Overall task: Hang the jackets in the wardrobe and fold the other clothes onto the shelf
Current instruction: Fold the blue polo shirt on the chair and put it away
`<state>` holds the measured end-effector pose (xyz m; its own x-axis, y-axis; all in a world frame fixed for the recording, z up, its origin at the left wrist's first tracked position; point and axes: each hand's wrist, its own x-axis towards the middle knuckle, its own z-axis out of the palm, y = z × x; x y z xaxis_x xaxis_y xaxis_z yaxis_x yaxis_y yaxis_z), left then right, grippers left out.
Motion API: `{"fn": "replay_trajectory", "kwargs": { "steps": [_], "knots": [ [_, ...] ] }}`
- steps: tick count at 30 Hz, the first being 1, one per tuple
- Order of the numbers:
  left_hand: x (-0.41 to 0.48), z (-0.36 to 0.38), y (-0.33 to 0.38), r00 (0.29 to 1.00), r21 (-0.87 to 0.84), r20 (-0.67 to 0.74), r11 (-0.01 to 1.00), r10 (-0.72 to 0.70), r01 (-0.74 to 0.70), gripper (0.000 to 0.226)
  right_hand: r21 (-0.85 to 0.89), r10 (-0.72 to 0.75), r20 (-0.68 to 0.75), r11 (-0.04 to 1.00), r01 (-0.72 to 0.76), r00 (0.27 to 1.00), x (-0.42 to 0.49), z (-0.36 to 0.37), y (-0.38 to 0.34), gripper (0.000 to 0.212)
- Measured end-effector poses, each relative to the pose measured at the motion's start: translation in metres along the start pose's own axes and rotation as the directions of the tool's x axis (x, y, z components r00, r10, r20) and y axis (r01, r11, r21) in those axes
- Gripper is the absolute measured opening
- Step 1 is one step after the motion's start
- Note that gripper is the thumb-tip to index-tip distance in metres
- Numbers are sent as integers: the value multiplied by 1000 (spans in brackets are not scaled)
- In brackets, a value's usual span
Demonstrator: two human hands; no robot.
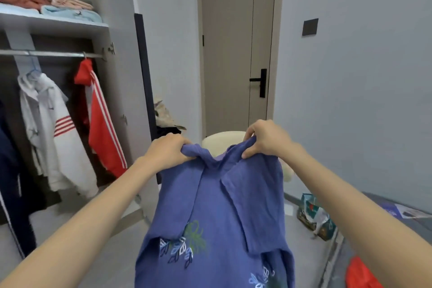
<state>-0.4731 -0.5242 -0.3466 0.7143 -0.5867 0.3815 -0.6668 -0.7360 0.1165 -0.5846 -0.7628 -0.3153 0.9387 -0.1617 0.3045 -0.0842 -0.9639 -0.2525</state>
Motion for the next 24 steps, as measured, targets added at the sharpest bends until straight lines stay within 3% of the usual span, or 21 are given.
{"fn": "replay_trajectory", "kwargs": {
  "steps": [13,24],
  "knots": [
    [83,162,-85,961,95,273,995,-46,20,25,-114,79,305,992,-46,949,112,153,87,42],
    [162,291,-120,926,156,361,986,-106,52,21,-190,184,267,972,-135,946,178,288,151,27]
  ]
}}
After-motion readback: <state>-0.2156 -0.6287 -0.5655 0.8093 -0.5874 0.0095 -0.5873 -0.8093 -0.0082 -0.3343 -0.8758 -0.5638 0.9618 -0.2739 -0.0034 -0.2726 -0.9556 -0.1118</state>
